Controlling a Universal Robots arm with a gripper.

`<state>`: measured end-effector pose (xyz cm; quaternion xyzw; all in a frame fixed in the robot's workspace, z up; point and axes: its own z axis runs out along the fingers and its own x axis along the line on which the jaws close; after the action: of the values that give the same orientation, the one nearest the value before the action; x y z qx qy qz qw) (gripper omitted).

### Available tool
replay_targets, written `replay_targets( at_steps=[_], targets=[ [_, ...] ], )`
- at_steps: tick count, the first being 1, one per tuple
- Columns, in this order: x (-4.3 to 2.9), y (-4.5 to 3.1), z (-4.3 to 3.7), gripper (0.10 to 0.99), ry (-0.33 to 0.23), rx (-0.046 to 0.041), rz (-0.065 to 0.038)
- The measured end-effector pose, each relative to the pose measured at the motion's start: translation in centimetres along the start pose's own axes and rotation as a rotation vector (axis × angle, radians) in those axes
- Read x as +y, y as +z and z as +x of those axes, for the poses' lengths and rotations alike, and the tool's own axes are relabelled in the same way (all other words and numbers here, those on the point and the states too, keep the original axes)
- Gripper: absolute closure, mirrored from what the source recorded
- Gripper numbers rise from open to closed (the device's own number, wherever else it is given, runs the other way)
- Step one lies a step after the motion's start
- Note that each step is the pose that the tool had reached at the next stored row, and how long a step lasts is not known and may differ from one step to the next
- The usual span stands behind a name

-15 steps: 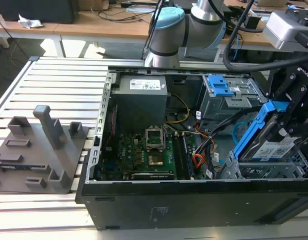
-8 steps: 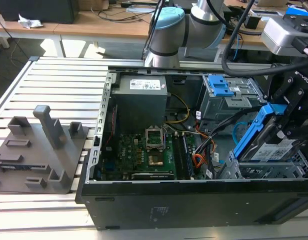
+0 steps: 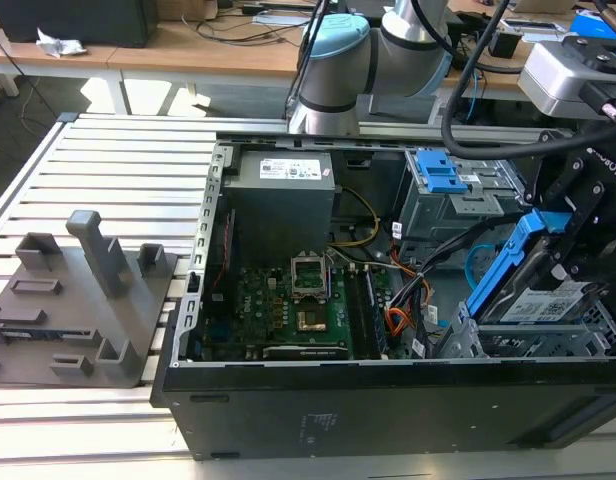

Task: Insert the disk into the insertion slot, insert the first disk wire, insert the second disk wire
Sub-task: 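Insert the disk into the insertion slot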

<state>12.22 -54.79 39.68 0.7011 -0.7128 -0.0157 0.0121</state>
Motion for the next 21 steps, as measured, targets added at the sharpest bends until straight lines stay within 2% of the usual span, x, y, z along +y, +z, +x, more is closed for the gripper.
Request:
replay_targets(
  at_steps=[1,2,7,8,10,11,13,21],
  targets=[
    [0.00,0.00,0.00,0.714,0.000,0.0000,0.000],
    [0.00,0.02,0.00,0.588,0.000,-0.0003,0.000],
    [0.00,0.01,0.00,0.588,0.000,0.0000,0.000],
    [0.00,0.02,0.00,0.733,0.000,-0.0001,0.000],
    [0.00,0.03,0.00,0.851,0.000,-0.0002,0.000],
    [0.00,0.03,0.00,0.851,0.000,-0.0002,0.000],
    [0.00,0.04,0.00,0.973,0.000,-0.0002,0.000],
    [-0.05,0.06,0.00,0.980,0.000,-0.0002,0.000]
  ],
)
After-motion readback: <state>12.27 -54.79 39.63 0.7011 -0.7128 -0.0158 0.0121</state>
